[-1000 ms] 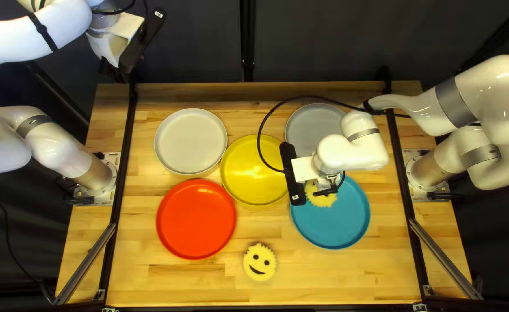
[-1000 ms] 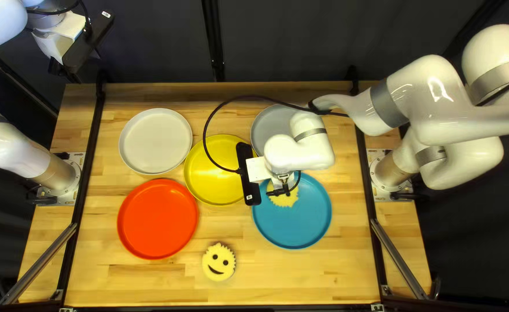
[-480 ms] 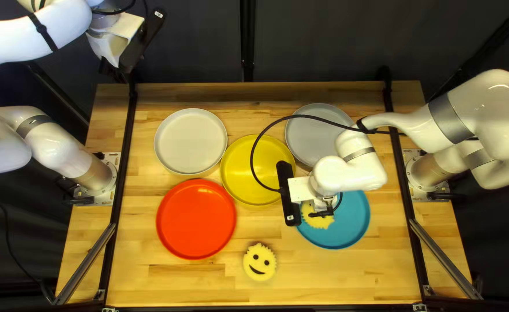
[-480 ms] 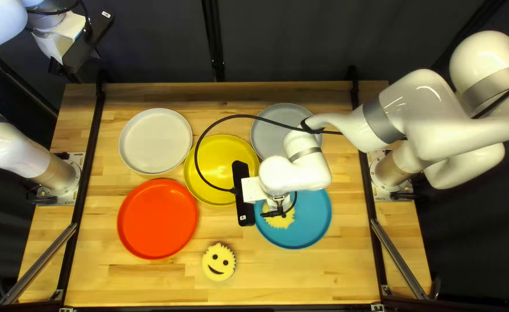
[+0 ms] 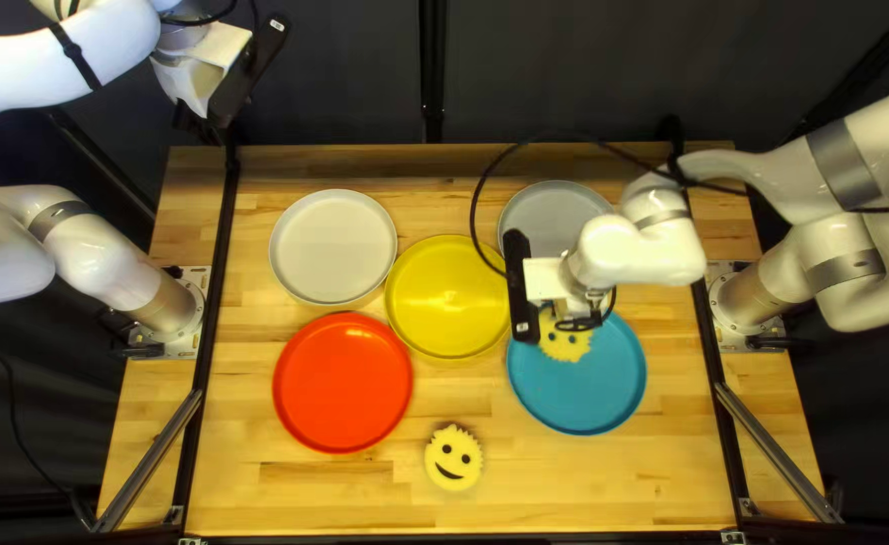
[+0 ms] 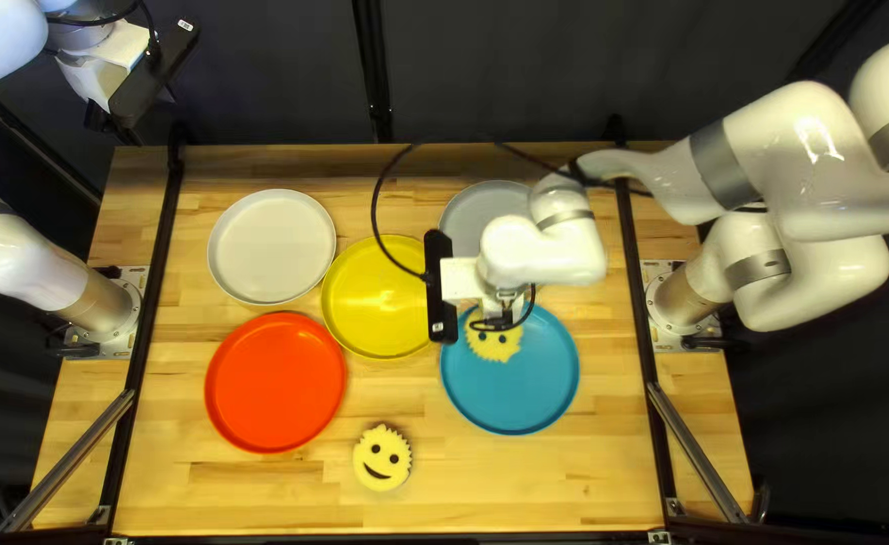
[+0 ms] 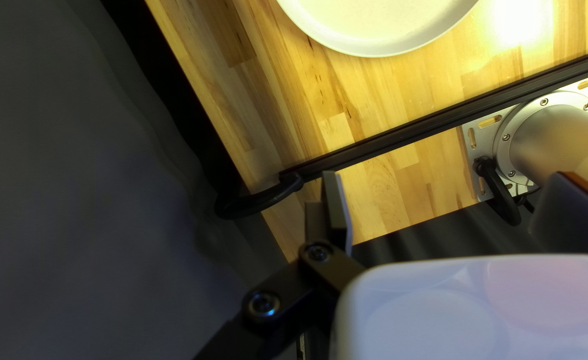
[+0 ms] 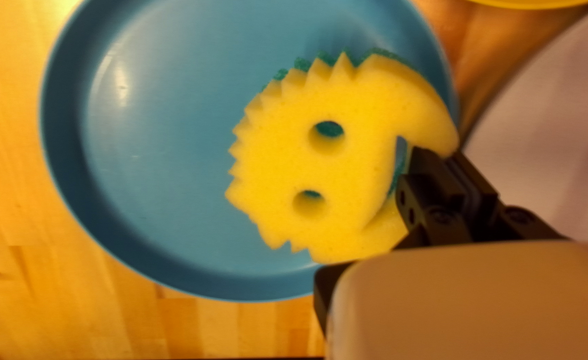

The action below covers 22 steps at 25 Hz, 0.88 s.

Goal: Pick up sponge and scrub the plate

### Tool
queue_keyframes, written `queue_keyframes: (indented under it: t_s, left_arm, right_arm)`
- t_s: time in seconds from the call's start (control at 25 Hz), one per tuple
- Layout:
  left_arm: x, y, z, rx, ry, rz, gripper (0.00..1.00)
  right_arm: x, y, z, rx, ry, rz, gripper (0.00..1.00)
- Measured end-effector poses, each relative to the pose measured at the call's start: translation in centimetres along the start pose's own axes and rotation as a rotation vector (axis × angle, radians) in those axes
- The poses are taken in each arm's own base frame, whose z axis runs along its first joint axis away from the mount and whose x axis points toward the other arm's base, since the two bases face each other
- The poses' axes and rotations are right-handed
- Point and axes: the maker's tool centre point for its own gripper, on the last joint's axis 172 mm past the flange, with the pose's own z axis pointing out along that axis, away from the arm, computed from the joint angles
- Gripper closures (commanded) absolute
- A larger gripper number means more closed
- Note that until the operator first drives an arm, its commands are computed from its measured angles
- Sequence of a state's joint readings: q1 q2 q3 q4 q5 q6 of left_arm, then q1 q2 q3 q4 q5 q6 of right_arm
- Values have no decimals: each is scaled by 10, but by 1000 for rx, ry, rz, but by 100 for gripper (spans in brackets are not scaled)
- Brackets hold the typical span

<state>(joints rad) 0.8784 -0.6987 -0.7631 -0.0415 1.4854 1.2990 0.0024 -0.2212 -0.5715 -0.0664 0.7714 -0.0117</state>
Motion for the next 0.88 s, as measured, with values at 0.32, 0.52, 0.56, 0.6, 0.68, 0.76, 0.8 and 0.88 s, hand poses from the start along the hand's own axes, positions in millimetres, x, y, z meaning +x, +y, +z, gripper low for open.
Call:
queue_keyframes:
  t_s: [0.32, 0.52, 0.56, 0.6, 0.68, 0.76, 0.8, 0.88]
  left_arm:
    - [0, 0, 0, 0, 0, 0, 0]
    - [0, 0, 0, 0, 0, 0, 0]
    - [0, 0, 0, 0, 0, 0, 0]
    - [0, 0, 0, 0, 0, 0, 0]
    - [0, 0, 0, 0, 0, 0, 0]
    - [0, 0, 0, 0, 0, 0, 0]
    - [0, 0, 0, 0, 0, 0, 0]
    - [0, 0, 0, 0, 0, 0, 0]
  right_arm:
    - [3, 14, -3, 9, 13, -5, 100]
    - [2, 14, -4, 6, 8, -7, 100]
    - [4, 15, -5, 6, 6, -6, 100]
    - [7, 18, -6, 7, 5, -5, 100]
    - [15, 23, -9, 5, 6, -5, 100]
    - [25, 27, -10, -2, 13, -8, 100]
    - [30, 29, -11, -7, 20, -12, 100]
    - [39, 32, -11, -18, 37, -19, 100]
